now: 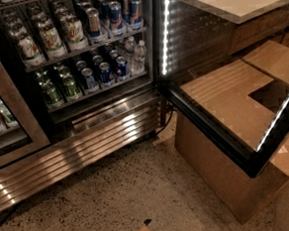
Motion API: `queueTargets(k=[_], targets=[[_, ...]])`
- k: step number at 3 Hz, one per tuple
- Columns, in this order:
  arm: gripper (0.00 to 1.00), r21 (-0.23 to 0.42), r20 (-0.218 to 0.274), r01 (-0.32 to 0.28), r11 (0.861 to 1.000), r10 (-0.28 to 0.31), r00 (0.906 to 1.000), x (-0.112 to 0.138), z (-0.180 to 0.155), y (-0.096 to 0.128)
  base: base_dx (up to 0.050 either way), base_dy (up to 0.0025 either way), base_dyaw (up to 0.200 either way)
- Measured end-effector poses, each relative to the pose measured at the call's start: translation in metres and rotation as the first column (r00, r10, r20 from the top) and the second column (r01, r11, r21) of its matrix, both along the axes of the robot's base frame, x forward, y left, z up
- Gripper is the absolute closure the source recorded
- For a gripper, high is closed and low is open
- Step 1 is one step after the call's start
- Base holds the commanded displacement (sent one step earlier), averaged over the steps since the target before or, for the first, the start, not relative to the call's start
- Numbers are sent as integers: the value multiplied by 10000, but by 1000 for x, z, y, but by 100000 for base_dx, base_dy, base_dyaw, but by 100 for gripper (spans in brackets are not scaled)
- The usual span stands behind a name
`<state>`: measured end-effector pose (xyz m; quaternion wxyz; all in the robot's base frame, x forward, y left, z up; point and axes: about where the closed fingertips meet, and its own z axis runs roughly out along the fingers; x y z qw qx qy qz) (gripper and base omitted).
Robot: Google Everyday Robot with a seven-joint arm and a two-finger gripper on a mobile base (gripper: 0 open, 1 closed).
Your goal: Close right fridge door
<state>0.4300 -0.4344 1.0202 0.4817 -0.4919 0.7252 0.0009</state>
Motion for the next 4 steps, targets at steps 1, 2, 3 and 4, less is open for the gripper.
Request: queueTargets(k=[1,2,3,4], targets=[[0,836,342,-824,9931,797,9962,24,-8,32,0,0,0],[0,838,335,-830,9930,804,9962,22,-8,30,0,0,0],[0,872,206,-915,9920,900,9957,20,-12,31,0,0,0],[19,868,185,-960,9916,947,9953,17,-12,30,0,0,0]])
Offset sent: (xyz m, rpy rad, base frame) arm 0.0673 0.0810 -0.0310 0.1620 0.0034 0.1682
